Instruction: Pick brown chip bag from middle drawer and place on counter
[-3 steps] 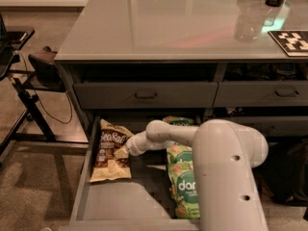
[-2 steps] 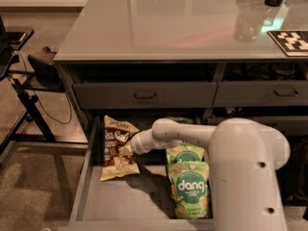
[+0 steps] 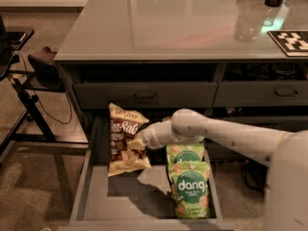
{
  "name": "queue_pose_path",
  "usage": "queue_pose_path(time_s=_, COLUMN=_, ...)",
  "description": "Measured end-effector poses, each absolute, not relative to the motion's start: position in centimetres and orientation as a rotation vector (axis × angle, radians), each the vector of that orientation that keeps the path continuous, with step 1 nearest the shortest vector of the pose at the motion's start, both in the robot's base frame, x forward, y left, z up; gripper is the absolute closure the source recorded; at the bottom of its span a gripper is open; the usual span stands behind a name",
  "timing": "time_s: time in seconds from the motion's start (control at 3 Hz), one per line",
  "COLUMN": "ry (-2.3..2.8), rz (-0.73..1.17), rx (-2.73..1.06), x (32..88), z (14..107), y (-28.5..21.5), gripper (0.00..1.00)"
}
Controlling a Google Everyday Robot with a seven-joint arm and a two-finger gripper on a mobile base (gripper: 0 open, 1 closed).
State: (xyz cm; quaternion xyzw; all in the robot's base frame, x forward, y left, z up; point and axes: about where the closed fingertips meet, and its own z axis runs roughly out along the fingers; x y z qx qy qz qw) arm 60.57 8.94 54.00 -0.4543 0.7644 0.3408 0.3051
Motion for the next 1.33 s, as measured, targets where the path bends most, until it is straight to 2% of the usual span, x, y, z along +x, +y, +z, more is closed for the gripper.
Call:
queue_pose_path(time_s=0.67, ry=1.863, rz=0.868, rx=-1.34, x=55.8, z=65.8, y=5.0, gripper=1.0)
queue_pose_path(time_s=1.33, ry=1.708, rz=0.725, rx=-1.425, x=50.3, z=79.7, y=2.0, gripper=1.0)
